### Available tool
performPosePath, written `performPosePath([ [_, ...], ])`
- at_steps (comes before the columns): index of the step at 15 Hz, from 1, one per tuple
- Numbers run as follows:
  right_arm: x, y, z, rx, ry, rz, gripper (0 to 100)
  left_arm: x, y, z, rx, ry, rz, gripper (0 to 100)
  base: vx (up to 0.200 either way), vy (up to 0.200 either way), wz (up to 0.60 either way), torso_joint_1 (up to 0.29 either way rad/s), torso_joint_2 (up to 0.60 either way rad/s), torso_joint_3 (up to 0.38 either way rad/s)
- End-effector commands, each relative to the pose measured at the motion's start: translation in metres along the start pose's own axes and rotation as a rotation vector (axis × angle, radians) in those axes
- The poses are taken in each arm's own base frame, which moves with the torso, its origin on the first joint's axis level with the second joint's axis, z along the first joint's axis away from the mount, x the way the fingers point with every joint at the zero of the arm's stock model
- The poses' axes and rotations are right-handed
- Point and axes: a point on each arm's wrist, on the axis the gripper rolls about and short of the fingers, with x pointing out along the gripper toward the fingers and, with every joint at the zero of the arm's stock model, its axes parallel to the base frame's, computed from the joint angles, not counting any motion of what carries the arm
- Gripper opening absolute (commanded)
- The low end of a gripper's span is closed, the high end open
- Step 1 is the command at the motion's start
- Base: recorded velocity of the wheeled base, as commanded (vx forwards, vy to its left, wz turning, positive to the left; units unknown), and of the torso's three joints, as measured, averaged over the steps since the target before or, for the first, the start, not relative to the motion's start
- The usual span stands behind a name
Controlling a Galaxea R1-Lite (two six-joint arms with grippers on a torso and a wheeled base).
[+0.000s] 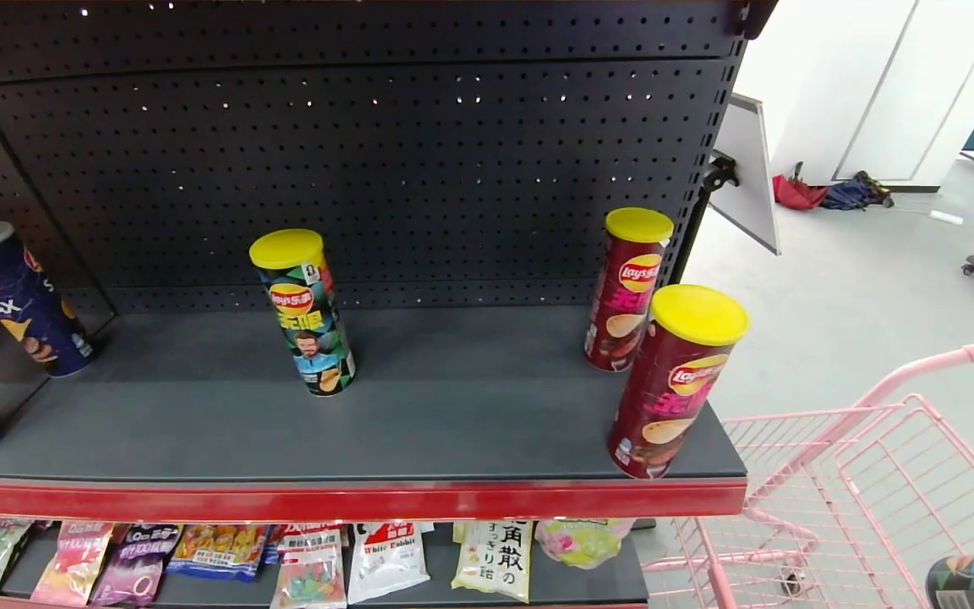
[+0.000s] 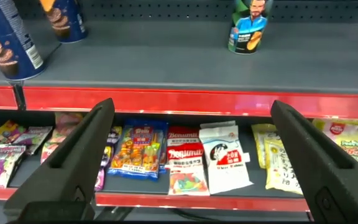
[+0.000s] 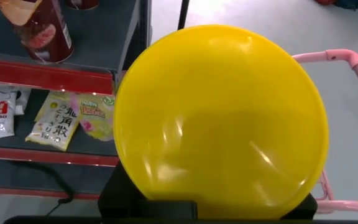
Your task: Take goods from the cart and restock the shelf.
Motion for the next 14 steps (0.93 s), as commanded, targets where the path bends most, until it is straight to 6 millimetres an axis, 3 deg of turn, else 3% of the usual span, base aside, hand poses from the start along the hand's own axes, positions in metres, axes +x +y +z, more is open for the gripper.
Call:
performPosePath([
  [1, -0.007, 0.0002, -0.0124, 0.007, -0.038, -0.004, 0, 0.0001, -0.0001, 0.0, 0.001, 0.001, 0.0, 100, 0.0, 0.2, 0.0, 0.002, 0.01, 0.002],
  [14, -0.0064, 0.0006, -0.0141, 0.007, -0.031, -0.001, 0, 0.0001, -0.0001, 0.0, 0.002, 0.001, 0.0, 100, 0.0, 0.2, 0.0, 0.001, 0.0, 0.0],
])
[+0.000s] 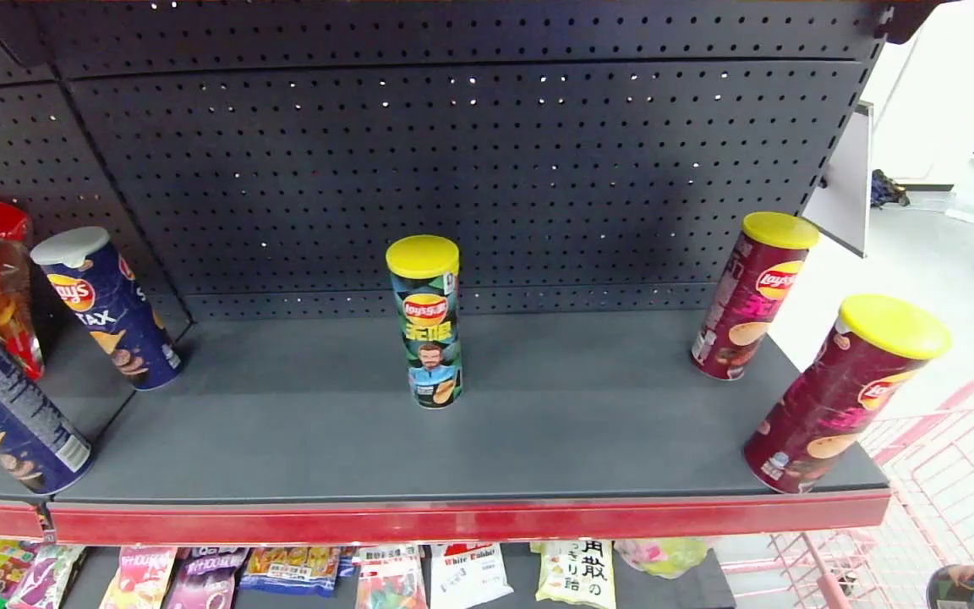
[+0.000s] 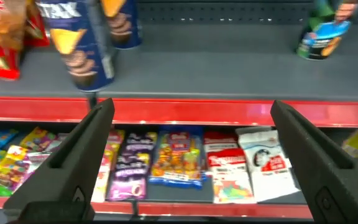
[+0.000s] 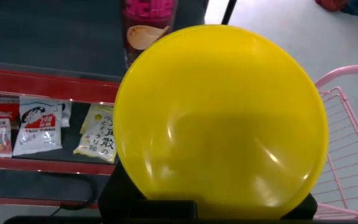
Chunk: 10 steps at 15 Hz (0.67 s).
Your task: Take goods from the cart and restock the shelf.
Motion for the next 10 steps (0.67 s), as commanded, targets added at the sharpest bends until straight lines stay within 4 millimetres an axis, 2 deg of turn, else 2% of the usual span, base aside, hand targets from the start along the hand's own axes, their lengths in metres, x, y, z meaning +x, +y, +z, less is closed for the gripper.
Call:
performPosePath([
  [1, 0.0005, 0.0001, 0.0002, -0.001, 0.003, 0.001, 0, 0.0001, 0.0, 0.0, 0.0, 0.001, 0.0, 100, 0.0, 0.2, 0.0, 0.002, 0.0, 0.007],
  [5, -0.0003, -0.0001, -0.0001, 0.0, -0.003, 0.0, 0, 0.0001, 0.0, 0.0, 0.0, 0.001, 0.0, 100, 0.0, 0.2, 0.0, 0.002, 0.0, 0.004],
  [10, -0.0079, -0.0015, -0.0027, 0.013, -0.05, -0.024, 0, 0.0001, 0.0, 0.0, -0.001, 0.001, 0.0, 100, 0.0, 0.0, 0.0, 0.0, 0.0, 0.0],
])
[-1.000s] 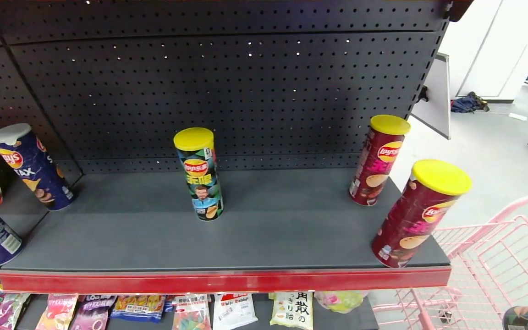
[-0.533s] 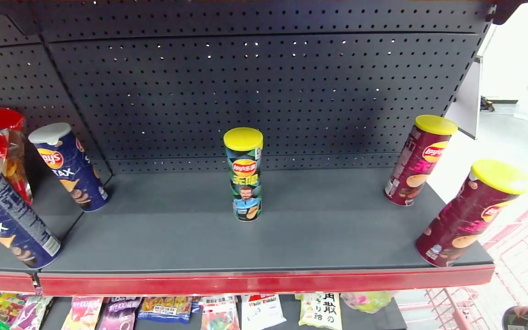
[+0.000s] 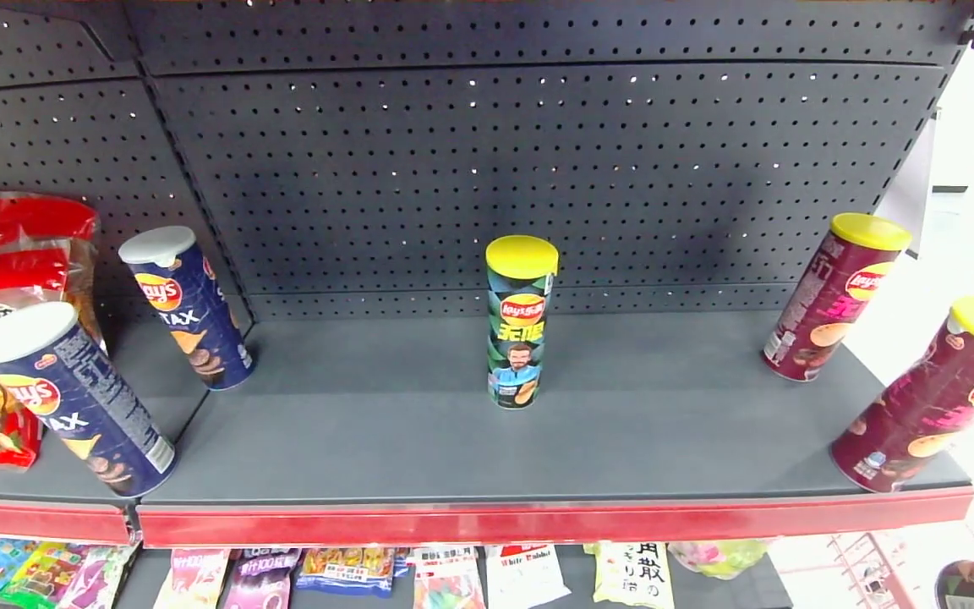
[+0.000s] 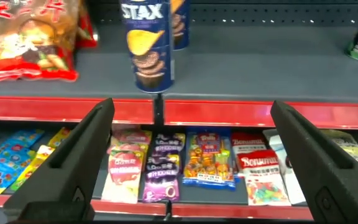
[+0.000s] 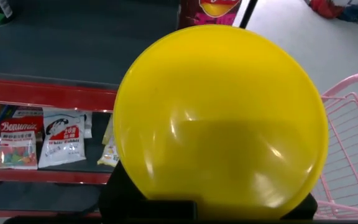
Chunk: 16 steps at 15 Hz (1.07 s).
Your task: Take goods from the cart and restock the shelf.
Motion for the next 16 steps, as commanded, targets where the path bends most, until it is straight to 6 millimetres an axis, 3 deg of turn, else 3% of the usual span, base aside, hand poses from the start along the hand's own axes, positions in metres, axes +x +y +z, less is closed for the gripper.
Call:
performPosePath([
  [1, -0.002, 0.0, -0.001, 0.003, -0.01, -0.006, 0, 0.0, 0.0, 0.0, -0.001, 0.001, 0.0, 100, 0.0, 0.0, 0.0, 0.0, 0.0, 0.0],
  [6, 0.0, 0.001, -0.005, -0.019, 0.106, 0.028, 0, 0.001, 0.0, 0.0, 0.002, 0.02, -0.004, 100, 0.0, 0.0, 0.0, 0.0, 0.0, 0.0],
  [11, -0.004, 0.002, -0.021, 0.024, 0.201, 0.041, 0, 0.006, 0.0, 0.002, 0.005, 0.073, -0.078, 100, 0.0, 0.0, 0.0, 0.0, 0.0, 0.0],
  [16, 0.0, 0.008, -0.047, 0.055, 0.156, 0.052, 0, 0.01, 0.002, 0.003, 0.03, 0.123, -0.333, 100, 0.0, 0.0, 0.0, 0.0, 0.0, 0.0],
])
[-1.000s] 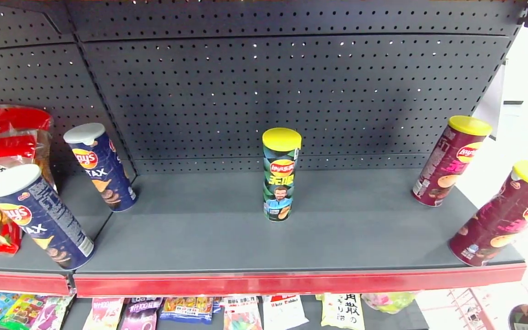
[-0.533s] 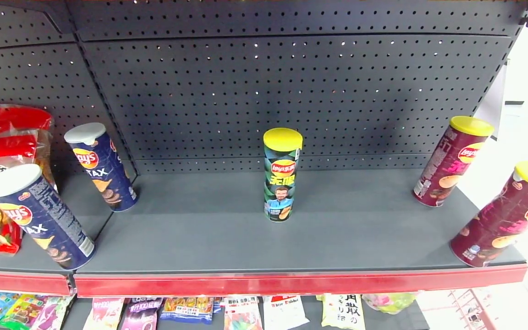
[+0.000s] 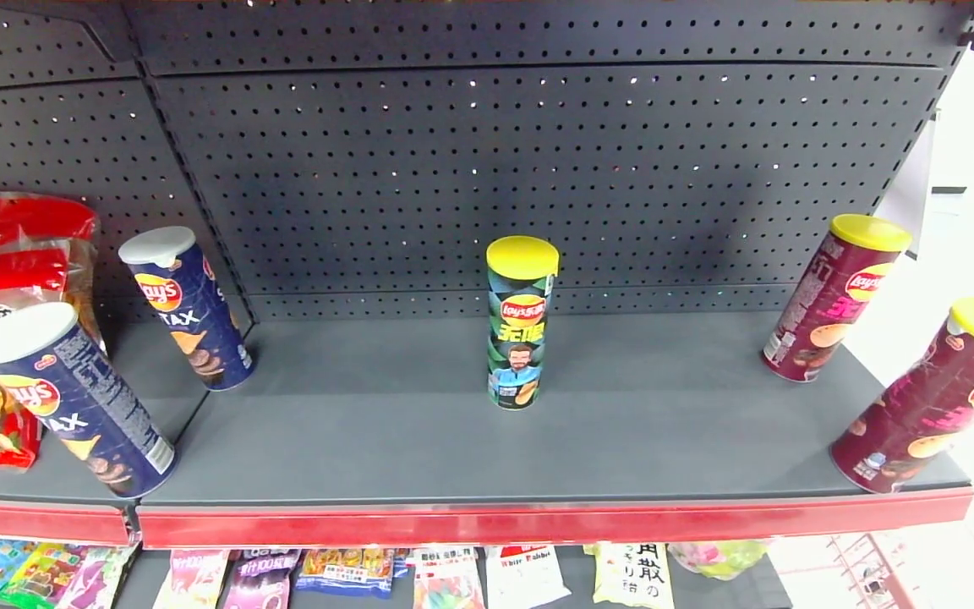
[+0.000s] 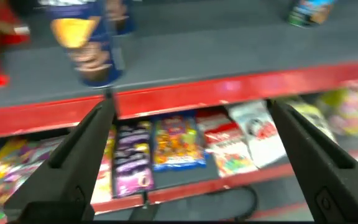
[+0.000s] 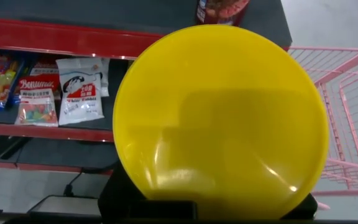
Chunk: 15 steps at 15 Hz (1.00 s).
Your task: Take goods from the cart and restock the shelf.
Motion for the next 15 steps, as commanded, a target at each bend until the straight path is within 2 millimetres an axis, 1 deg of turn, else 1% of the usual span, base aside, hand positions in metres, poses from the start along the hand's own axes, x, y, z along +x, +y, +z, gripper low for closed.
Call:
performPosePath([
  [1, 0.001, 0.001, -0.008, 0.006, -0.016, -0.01, 0, 0.002, 0.001, 0.001, 0.009, 0.027, -0.069, 100, 0.0, 0.0, 0.0, 0.0, 0.0, 0.0],
  [2, 0.001, 0.001, -0.007, 0.006, -0.019, -0.014, 0, 0.003, 0.001, 0.001, 0.01, 0.037, -0.076, 100, 0.0, 0.0, 0.0, 0.0, 0.0, 0.0],
  [3, 0.0, 0.001, -0.006, 0.005, -0.023, -0.013, 0, 0.002, 0.001, 0.006, 0.007, 0.023, -0.094, 100, 0.0, 0.0, 0.0, 0.0, 0.0, 0.0],
  [4, -0.001, 0.0, -0.005, 0.008, -0.035, -0.017, 0, 0.005, 0.001, 0.046, -0.011, 0.015, -0.1, 100, 0.0, 0.0, 0.0, 0.0, 0.0, 0.0],
  [5, -0.002, 0.0, -0.003, 0.011, -0.047, -0.017, 0, 0.023, -0.001, 0.095, -0.09, 0.045, -0.104, 100, 0.0, 0.0, 0.0, 0.0, 0.0, 0.0],
  [6, -0.003, 0.0, -0.002, 0.01, -0.053, -0.018, 0, 0.035, -0.003, 0.122, -0.135, 0.053, -0.146, 100, 0.0, 0.0, 0.0, 0.0, 0.0, 0.0],
  [7, -0.005, 0.0, -0.002, 0.007, -0.07, -0.011, 0, 0.046, -0.007, 0.138, -0.112, 0.07, -0.252, 100, 0.0, 0.0, 0.0, 0.0, 0.0, 0.0],
  [8, -0.004, 0.0, -0.006, -0.004, -0.077, -0.005, 0, 0.055, -0.013, 0.147, -0.066, 0.088, -0.392, 100, 0.0, 0.0, 0.0, 0.0, 0.0, 0.0],
  [9, -0.004, 0.0, -0.009, -0.003, -0.082, 0.001, 0, 0.074, -0.019, 0.156, -0.063, 0.142, -0.483, 100, 0.0, 0.0, 0.0, 0.0, 0.0, 0.0],
  [11, -0.004, 0.0, -0.009, -0.004, -0.079, 0.004, 0, 0.11, -0.028, 0.16, -0.062, 0.236, -0.522, 100, 0.0, 0.0, 0.0, 0.0, 0.0, 0.0],
  [13, -0.003, 0.001, -0.01, 0.0, -0.076, 0.005, 0, 0.159, -0.043, 0.162, -0.02, 0.251, -0.565, 100, 0.0, 0.0, 0.0, 0.0, 0.0, 0.0],
  [15, -0.003, 0.001, -0.01, 0.0, -0.076, 0.005, 0, 0.2, -0.053, 0.162, -0.019, 0.257, -0.582, 100, 0.0, 0.0, 0.0, 0.0, 0.0, 0.0],
])
